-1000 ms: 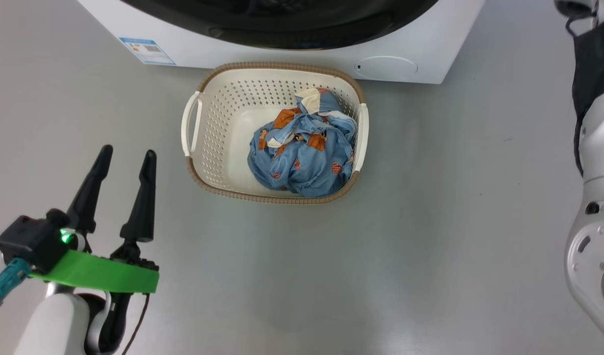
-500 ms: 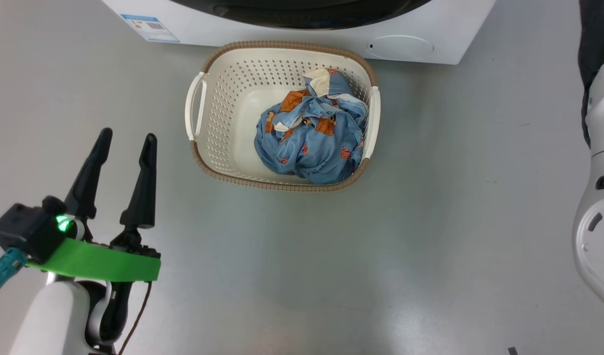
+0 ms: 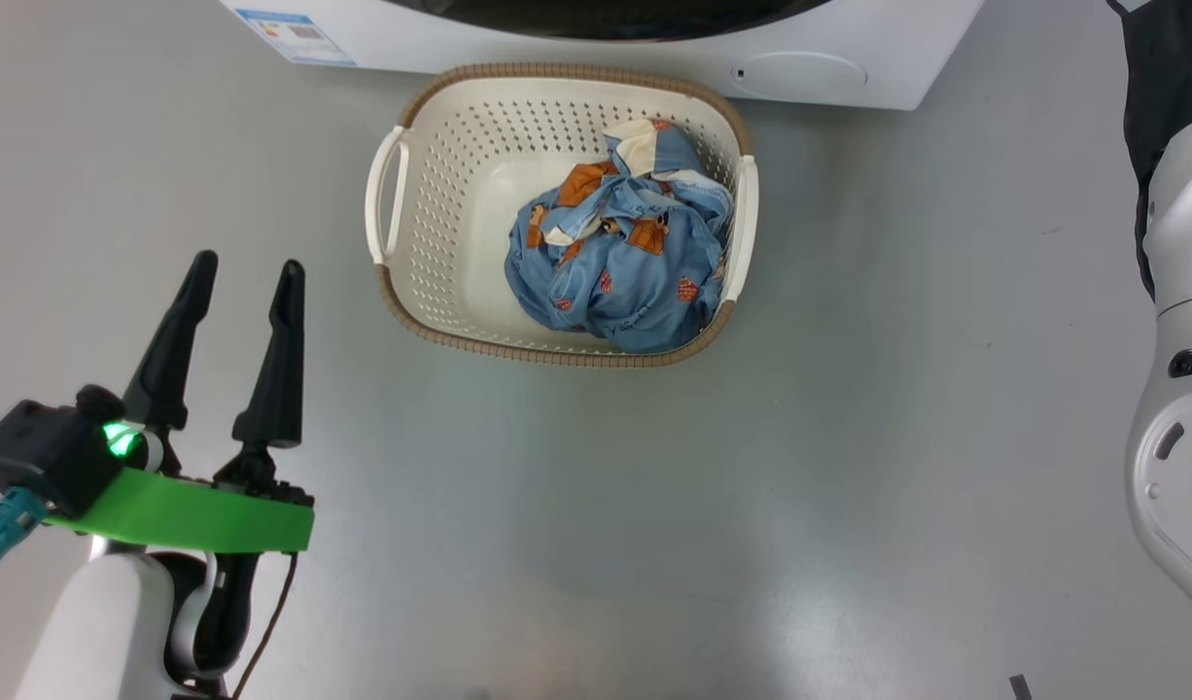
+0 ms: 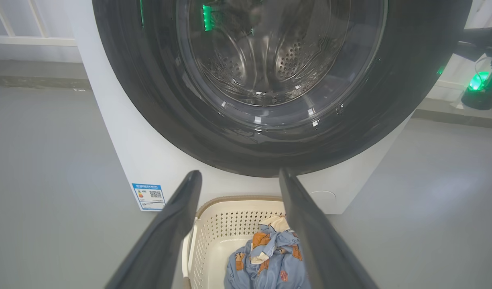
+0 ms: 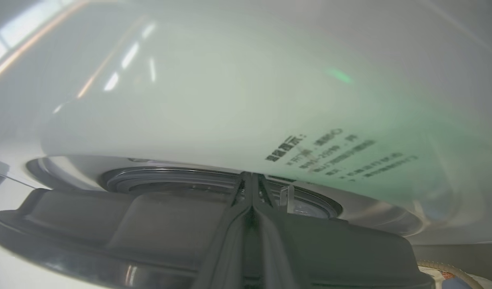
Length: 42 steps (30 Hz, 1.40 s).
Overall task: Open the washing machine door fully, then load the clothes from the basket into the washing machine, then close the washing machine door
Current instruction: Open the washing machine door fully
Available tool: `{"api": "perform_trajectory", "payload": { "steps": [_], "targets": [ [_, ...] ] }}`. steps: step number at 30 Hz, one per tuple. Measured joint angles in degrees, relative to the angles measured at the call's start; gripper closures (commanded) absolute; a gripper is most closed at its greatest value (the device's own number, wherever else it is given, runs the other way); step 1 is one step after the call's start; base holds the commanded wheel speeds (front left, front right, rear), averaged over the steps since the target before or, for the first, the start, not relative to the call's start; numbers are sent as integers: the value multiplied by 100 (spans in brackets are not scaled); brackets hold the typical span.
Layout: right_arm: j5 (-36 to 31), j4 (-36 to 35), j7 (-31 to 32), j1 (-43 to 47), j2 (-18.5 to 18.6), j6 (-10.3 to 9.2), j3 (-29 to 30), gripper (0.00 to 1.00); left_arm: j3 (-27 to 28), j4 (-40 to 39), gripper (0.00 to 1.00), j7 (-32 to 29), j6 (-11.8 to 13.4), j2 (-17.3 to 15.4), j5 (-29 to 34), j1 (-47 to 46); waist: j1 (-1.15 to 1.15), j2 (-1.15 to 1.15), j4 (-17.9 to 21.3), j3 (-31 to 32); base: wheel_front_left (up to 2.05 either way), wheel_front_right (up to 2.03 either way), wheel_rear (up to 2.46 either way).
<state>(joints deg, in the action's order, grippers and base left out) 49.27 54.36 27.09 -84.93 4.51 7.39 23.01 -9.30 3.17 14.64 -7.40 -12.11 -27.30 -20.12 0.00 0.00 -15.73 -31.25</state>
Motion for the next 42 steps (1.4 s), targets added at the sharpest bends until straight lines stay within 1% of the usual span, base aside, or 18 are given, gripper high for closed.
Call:
{"api": "perform_trajectory", "payload": {
  "steps": [7,11,16,22,31,35,42],
  "targets": [
    [-25,123,5,-150,10,0,-59,100,2,0,0,0,0,1,-68,-20,0,0,-53,-130,0,0,0],
    [90,202,84,-224,58,0,-215,100,3,2,0,0,0,8,-85,-40,0,0,-66,-163,0,0,0],
    [89,328,193,-236,98,0,-275,100,8,3,0,0,0,26,-86,-129,0,0,-44,-144,0,0,0],
    [93,410,594,-251,142,0,-312,100,15,-38,0,0,0,26,-86,-132,0,0,-3,-131,0,0,0],
    [465,360,1346,-104,135,0,-272,100,4,-142,0,0,0,8,-86,-132,0,0,71,-36,0,0,0],
    [488,298,1651,17,123,0,-257,100,-105,-223,0,0,0,-47,-86,-131,0,0,88,27,0,0,0],
    [590,253,2180,231,92,0,-271,100,-115,-291,0,0,0,-108,-85,-127,0,0,142,157,0,0,0]
  ]
}}
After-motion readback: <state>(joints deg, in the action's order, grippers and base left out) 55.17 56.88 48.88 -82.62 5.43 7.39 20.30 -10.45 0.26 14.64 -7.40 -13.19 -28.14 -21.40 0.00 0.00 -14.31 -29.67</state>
